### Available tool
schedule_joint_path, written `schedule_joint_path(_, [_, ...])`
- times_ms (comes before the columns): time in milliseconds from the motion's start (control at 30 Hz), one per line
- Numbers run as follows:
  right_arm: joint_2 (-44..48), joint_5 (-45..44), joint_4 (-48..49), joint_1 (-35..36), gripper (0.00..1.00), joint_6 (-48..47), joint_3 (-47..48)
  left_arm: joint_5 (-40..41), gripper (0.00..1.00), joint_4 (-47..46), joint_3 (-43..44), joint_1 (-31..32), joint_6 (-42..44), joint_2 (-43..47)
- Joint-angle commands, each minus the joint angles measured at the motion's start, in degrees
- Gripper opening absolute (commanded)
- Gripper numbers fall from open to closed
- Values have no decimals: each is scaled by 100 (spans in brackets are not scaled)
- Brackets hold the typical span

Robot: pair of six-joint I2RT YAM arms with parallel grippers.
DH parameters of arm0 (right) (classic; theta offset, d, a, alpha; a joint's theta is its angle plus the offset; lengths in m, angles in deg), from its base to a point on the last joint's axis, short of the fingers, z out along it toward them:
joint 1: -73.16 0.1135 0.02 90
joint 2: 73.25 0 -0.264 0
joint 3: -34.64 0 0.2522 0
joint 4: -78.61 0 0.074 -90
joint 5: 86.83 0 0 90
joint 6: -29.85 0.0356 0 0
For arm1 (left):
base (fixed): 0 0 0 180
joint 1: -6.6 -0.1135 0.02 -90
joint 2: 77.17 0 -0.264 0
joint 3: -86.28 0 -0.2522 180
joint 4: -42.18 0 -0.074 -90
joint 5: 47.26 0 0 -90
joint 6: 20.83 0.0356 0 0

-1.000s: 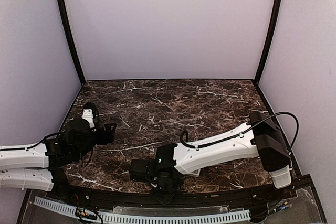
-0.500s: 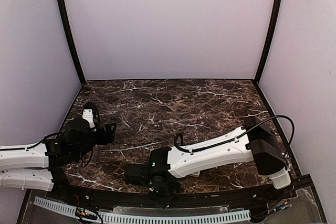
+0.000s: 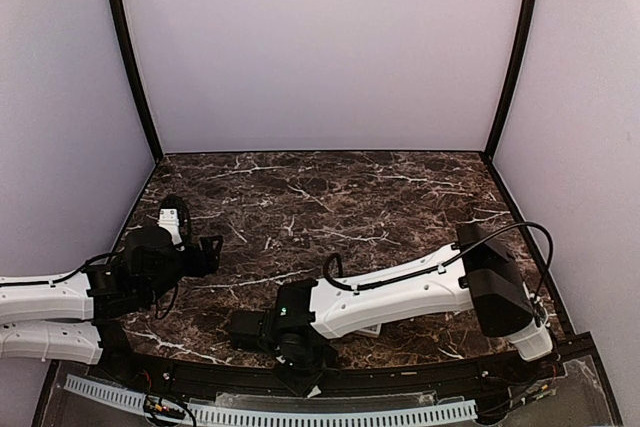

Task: Load the batteries into the remote control
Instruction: Pick up the battery cover from the corner of the board.

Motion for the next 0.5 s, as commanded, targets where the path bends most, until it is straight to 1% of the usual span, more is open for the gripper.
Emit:
schedule_joint_path(0, [-438,-531,627,-135,42,-276,233,21,82,-71,-115,-29,102,4])
schedule_joint_path(233, [-560,-735,697,-93,41,-438,265,55,82,-75,-121,-29,111,-9])
schedule_joint_path(333, [-739,-955,493,-46,40,-406,249,64,82,-60,-116,-29,127,11])
schedule_joint_path(467, [-804,-1121,307,-26,34,-346,43,58,82,-57,-129,-29,125,34])
